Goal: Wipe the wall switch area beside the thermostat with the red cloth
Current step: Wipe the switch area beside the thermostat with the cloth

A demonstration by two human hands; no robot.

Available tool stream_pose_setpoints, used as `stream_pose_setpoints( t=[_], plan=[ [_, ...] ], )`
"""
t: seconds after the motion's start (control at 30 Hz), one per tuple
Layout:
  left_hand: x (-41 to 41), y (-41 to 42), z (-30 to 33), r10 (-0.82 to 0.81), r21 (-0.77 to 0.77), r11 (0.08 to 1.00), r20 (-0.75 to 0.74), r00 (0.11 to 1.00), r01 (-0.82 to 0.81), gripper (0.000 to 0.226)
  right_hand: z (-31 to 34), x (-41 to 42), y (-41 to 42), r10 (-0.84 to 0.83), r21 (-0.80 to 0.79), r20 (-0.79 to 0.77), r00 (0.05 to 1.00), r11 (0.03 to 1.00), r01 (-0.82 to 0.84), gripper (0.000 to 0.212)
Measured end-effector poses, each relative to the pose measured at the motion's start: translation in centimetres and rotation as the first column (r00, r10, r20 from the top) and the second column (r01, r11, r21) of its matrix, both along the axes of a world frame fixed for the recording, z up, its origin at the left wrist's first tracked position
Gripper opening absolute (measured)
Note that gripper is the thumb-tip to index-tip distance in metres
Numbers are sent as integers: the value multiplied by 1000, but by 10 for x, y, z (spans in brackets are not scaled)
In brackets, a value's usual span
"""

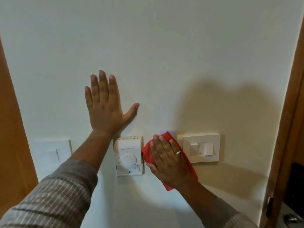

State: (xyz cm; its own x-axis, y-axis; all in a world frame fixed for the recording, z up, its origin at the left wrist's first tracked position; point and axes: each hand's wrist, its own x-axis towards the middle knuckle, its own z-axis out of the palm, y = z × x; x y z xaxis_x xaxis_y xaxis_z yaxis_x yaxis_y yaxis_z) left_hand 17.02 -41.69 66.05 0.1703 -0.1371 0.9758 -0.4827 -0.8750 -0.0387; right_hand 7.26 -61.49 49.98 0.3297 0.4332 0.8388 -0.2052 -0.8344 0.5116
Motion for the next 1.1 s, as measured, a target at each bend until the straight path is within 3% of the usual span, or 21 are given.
stream_pose_setpoints(
  t=[0.2, 0.47, 0.7, 0.9, 1.1],
  plan=[
    [-3, 1, -2, -7, 3, 1000, -28, 1000, 7, 106, -6, -12, -32, 66, -244, -55, 996, 967, -77, 71],
    [-6, 0, -2, 18, 5, 1000, -29, 999, -18, 107, 1, 3, -7, 7, -80, 17, 1000, 997, -6, 71],
    [-6, 4, -2, 22, 23, 1000, -30, 999, -21, 108, -2, -11, -36, 78, -265, -72, 994, 960, -95, 69],
    [-4, 0, -3, 11, -11, 1000, 21, 1000, -11, 107, -8, 3, -14, 54, -46, 5, 999, 997, -54, 71],
    [2, 2, -3, 11, -31, 999, 66, 998, -9, 107, -34, -10, -43, 9, -250, -131, 991, 967, -42, 70]
  ],
)
